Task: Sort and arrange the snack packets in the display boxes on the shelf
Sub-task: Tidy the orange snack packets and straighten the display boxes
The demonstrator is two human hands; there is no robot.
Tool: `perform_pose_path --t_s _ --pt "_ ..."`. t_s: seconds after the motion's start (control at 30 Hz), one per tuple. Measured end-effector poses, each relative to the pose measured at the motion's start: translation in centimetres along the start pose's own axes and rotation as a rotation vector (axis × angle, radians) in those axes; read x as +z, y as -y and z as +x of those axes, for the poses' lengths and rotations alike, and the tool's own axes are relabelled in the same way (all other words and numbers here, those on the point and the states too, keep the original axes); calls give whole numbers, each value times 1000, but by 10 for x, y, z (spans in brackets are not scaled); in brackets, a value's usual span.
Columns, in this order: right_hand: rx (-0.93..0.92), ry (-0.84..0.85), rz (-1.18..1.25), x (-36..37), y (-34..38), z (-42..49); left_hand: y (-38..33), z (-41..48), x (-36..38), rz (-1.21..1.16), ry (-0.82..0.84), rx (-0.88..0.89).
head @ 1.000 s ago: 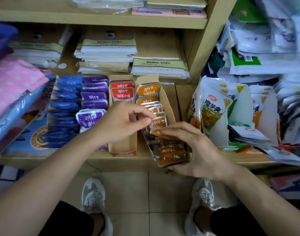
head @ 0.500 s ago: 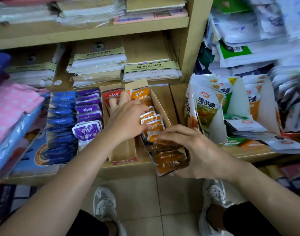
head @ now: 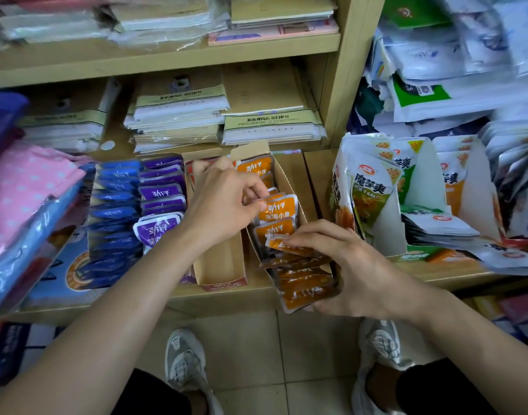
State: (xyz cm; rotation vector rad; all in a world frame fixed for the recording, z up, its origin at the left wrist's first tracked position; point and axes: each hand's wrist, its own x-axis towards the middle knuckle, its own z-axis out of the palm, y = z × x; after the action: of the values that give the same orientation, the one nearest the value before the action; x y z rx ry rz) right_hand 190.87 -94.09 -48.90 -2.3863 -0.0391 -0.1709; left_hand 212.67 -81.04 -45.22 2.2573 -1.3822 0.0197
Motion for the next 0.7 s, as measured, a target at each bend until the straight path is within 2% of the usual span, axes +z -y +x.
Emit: perform_pose_path --t_s 0.13,0.3,0.5,0.63,0.7 --pt "-4 3 -6 0 -1 0 2 2 -7 -68 -134 3" --pt "-15 -25 -42 2 -2 -1 2 -8 -7 -144 136 118" --pt "-28 -11 -39 1 -2 -2 8 -3 12 95 221 131" --pt "-38 -10 -54 -1 -1 -2 8 0 9 121 386 144" --pt "-43 -12 -50 0 -2 -2 10 0 9 129 389 143"
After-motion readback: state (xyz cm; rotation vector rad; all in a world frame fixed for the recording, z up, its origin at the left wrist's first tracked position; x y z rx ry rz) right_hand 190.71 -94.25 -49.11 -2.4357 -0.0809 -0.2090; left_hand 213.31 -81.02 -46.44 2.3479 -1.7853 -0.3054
